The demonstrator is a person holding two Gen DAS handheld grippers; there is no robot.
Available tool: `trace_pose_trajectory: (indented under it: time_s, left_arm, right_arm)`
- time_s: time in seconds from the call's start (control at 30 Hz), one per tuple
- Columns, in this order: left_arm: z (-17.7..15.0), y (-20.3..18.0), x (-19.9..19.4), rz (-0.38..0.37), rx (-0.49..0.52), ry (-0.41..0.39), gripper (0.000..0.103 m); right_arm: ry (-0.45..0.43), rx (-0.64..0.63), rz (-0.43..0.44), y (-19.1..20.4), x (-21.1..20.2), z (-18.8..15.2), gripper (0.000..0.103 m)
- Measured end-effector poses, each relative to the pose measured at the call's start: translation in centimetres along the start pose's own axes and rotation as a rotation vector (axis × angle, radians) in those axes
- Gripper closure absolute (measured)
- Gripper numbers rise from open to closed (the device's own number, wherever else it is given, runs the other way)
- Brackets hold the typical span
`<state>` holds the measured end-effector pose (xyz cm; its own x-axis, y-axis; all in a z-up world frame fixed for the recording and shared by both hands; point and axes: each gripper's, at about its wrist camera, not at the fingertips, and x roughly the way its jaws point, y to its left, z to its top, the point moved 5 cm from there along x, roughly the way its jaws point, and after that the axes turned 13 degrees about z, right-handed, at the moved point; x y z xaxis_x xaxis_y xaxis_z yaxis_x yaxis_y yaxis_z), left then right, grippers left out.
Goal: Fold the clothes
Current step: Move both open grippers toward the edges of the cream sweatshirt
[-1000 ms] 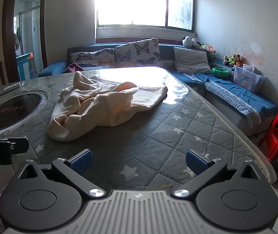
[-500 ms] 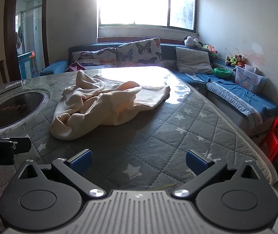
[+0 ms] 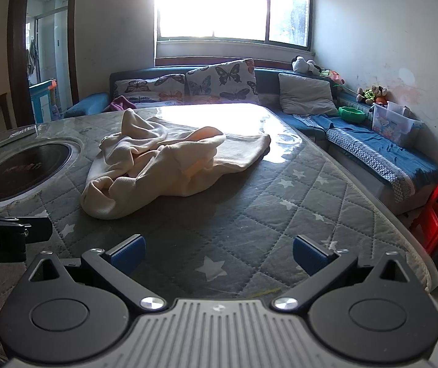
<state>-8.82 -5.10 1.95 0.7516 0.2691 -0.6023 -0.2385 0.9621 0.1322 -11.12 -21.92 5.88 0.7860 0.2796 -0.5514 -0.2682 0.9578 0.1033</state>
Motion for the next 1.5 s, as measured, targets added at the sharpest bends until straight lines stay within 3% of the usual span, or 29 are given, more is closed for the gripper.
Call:
trace_pose_trajectory:
  time_s: [0.93, 1.5]
  left_arm:
    - [0.0, -0.6, 1.1, -0.002, 0.009, 0.029, 0.000]
    - [1.7, -0.8, 2.4, -0.006, 0.016, 0.049, 0.000]
  right_arm:
    - [0.030, 0.002, 0.016, 0.1, 1.4, -0.2, 0.000]
    - [0.050, -0.010, 0.016, 0.5, 3.1, 1.5, 0.000]
